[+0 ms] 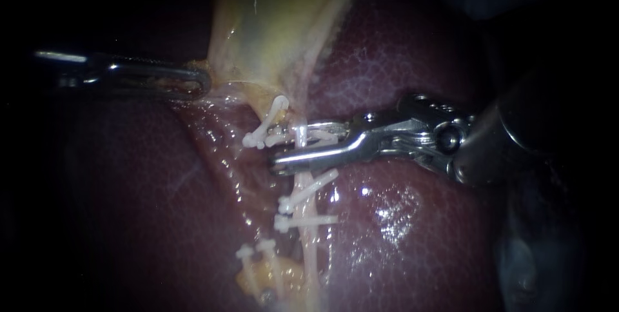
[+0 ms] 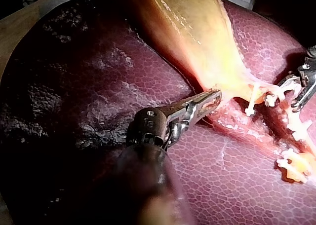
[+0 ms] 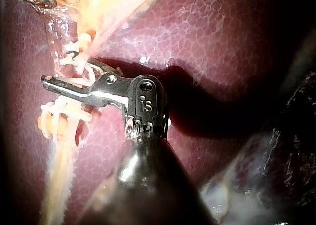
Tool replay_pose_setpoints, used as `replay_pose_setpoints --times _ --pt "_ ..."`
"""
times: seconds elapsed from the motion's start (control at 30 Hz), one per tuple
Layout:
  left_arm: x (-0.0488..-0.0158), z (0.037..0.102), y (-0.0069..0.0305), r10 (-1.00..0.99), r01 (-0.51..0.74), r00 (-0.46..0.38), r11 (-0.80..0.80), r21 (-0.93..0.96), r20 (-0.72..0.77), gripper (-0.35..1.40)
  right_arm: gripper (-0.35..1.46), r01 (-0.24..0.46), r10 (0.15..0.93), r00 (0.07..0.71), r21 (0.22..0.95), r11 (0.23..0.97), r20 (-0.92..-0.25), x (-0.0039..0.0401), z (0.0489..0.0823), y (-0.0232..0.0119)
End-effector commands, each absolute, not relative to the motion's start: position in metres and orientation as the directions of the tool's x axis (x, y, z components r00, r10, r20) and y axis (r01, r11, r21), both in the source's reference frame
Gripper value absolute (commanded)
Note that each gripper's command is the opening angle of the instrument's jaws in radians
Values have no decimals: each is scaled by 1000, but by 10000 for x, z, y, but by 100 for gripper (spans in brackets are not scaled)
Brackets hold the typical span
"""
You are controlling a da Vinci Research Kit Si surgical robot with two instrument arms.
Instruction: Clipping third clip right tube
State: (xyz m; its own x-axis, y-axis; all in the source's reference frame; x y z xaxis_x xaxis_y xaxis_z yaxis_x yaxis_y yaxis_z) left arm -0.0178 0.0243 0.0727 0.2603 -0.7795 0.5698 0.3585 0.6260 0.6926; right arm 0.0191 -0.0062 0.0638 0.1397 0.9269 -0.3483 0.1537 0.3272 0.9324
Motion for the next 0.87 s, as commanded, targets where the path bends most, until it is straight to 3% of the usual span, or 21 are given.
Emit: replay_pose_setpoints --times 0.03,0.27,0.87 --pt "-179 727 243 -779 358 261 626 692 570 -35 23 154 932 144 938 311 -333 190 638 -61" --pt "-179 727 243 -779 359 260 626 692 570 -35 -35 165 932 154 939 303 -328 186 637 -61" --pt "-179 726 244 -779 358 260 626 692 570 -35 -35 182 930 163 937 299 -329 184 639 -58"
